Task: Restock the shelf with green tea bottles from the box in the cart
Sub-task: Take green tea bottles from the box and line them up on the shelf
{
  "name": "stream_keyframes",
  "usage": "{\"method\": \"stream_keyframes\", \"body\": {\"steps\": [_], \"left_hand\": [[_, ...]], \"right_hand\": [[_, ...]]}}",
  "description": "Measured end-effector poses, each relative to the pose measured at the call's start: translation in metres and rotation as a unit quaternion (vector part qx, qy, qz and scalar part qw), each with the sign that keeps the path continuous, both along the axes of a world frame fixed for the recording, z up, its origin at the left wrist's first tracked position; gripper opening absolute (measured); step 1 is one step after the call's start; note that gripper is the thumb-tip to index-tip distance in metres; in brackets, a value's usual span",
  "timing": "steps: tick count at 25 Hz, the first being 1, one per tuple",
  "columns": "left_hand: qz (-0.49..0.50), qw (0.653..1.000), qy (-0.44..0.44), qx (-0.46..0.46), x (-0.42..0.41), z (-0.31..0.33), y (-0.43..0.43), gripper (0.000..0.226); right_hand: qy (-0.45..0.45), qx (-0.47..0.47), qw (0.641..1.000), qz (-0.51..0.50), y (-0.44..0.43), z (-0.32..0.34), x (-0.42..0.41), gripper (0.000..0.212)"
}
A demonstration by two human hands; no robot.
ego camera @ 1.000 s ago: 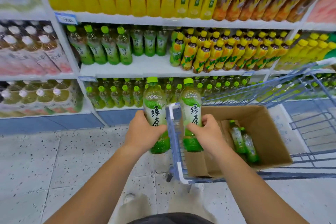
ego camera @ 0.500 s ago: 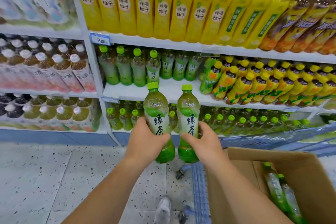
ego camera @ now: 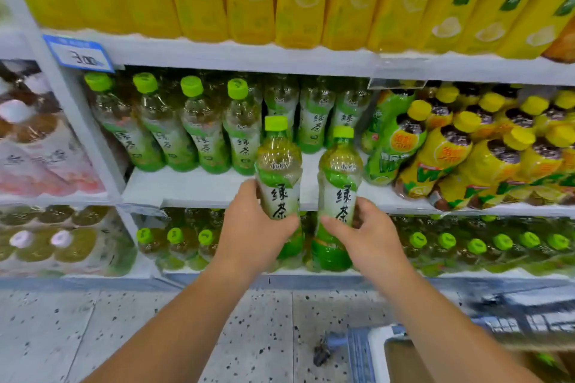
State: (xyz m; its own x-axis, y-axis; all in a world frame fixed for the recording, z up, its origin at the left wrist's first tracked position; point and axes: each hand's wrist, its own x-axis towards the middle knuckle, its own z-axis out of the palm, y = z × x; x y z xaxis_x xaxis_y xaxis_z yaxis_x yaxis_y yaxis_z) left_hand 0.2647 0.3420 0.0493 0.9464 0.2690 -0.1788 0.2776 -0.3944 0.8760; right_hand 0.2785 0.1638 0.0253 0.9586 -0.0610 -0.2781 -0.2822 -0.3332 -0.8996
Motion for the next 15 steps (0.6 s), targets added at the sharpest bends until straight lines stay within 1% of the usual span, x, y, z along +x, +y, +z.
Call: {"method": "stream_keyframes", "body": {"steps": [5, 8, 11, 15], "left_hand": [[0.024, 0.998, -0.059, 0.001, 0.053, -0.029, -0.008, 0.044], [0.015, 0.994, -0.106, 0.003, 0.075, -0.039, -0.007, 0.043], [0.008, 0.988, -0.153, 0.012, 0.089, -0.05, -0.005, 0.046], [-0.004, 0.984, -0.179, 0.022, 0.101, -0.066, 0.001, 0.047]], "right_hand": [[-0.064, -0.009, 0.998, -0.003, 0.006, -0.018, 0.055, 0.029], [-0.106, -0.029, 0.994, -0.01, 0.01, -0.026, 0.079, 0.035], [-0.135, -0.057, 0.989, -0.011, 0.015, -0.039, 0.092, 0.04], [-0.165, -0.088, 0.982, 0.008, 0.017, -0.052, 0.097, 0.048]]}}
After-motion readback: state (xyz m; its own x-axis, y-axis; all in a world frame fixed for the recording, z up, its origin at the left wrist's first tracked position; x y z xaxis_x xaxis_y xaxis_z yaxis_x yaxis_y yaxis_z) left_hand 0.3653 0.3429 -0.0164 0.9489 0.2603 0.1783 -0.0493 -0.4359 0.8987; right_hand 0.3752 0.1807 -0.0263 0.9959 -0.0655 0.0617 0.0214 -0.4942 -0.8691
